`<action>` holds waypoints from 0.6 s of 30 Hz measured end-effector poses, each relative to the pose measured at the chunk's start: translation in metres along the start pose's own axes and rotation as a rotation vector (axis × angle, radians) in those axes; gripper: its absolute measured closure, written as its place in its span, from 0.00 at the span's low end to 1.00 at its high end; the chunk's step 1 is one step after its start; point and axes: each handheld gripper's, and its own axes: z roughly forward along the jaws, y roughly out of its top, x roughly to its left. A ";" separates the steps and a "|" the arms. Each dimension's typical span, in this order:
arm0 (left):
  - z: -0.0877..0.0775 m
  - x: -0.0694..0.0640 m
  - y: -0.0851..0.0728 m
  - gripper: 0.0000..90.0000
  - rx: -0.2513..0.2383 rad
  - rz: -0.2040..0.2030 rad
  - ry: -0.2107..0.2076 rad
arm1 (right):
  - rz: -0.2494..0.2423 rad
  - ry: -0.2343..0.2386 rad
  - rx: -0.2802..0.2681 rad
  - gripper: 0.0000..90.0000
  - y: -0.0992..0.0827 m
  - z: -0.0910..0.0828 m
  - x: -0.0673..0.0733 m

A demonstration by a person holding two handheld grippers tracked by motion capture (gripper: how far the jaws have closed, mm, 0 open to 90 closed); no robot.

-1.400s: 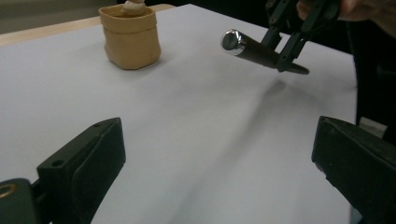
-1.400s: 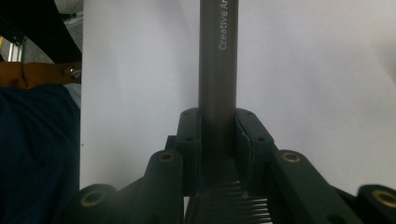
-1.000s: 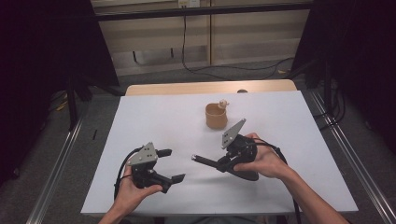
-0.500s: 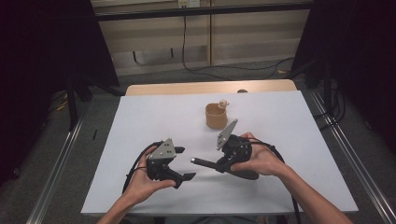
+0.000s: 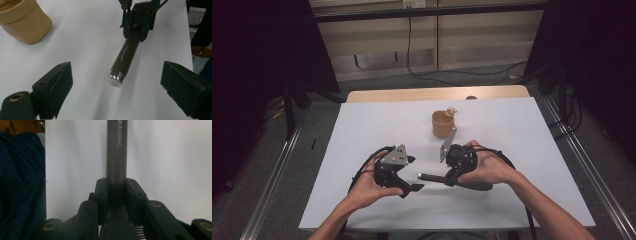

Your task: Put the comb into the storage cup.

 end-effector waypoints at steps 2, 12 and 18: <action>0.004 0.000 0.001 0.13 0.036 0.029 -0.019 | -0.006 0.000 0.022 0.81 0.002 0.000 -0.001; 0.018 -0.005 0.009 0.19 0.134 0.116 -0.025 | -0.010 -0.003 0.081 0.81 0.007 0.001 -0.003; 0.022 -0.008 0.009 0.22 0.183 0.168 -0.010 | -0.004 -0.002 0.098 0.81 0.009 0.002 -0.003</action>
